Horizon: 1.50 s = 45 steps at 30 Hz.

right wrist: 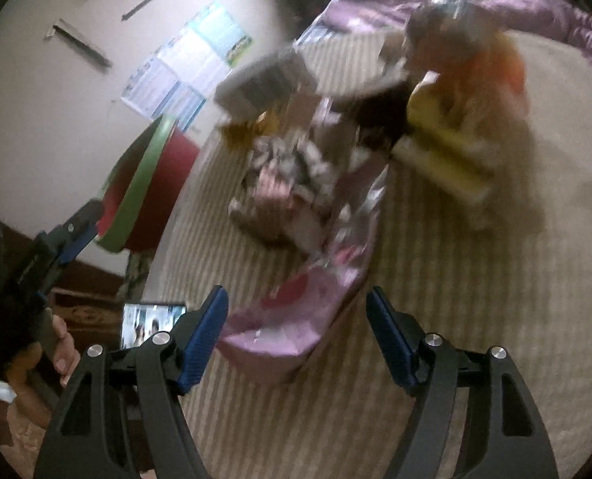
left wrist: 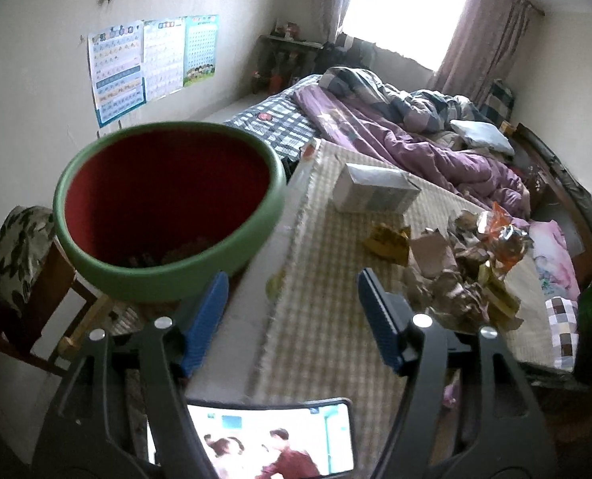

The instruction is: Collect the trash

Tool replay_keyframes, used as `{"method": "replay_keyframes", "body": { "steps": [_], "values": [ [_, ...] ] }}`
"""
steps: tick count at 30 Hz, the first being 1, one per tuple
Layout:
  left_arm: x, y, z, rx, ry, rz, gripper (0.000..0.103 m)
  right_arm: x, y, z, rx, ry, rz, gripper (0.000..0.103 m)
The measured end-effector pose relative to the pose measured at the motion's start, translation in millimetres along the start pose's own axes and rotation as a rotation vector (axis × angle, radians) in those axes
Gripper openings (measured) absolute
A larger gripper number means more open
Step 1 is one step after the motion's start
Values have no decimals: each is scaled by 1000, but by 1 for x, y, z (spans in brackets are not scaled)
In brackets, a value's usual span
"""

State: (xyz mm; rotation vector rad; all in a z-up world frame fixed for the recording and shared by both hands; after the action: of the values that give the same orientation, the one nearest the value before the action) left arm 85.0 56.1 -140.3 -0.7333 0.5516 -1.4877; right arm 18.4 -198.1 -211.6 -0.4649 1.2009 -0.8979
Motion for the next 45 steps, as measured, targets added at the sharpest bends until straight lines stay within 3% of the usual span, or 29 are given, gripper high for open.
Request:
{"method": "replay_keyframes", "body": {
  "steps": [3, 5, 7, 14, 18, 24, 28, 31, 40, 45],
  "values": [
    [9, 1, -9, -21, -10, -4, 65, -4, 10, -6, -31, -11, 29, 66],
    [16, 1, -12, -28, -6, -7, 65, -5, 14, -10, -62, -37, 36, 45],
    [26, 3, -14, -37, 3, -15, 65, -3, 13, -13, -79, -46, 49, 30],
    [83, 16, -21, -69, 57, -89, 69, 26, -31, -6, -5, -33, 43, 11],
    [114, 31, -31, -110, 109, -124, 72, 46, -55, -4, 47, -45, -12, 10],
    [141, 57, -57, -200, 148, -153, 72, 65, -56, -8, 41, -23, -35, 10],
    [143, 66, -64, -238, 137, -168, 72, 64, -56, -7, 31, -39, -31, 18],
    [144, 67, -64, -256, 118, -189, 72, 60, -51, -7, 18, -50, -30, 34],
    [156, 68, -72, -282, 134, -220, 72, 57, -41, -10, 0, -35, -24, 42],
    [156, 67, -72, -277, 134, -228, 60, 51, -34, -9, -1, -37, -19, 42]
  ]
}}
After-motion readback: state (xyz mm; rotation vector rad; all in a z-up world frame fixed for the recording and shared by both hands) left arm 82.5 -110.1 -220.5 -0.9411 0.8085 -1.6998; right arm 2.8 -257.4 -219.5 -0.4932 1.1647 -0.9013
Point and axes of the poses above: each gripper's, at about its wrist camera, not at the fingertips, and y roughly the way its jaws point, x to its right, z to its top, the point moved 10 cm from there along y, roughly the way its jaws point, and after that the axes turned 5 degrees about z, right-handed, at the moved point
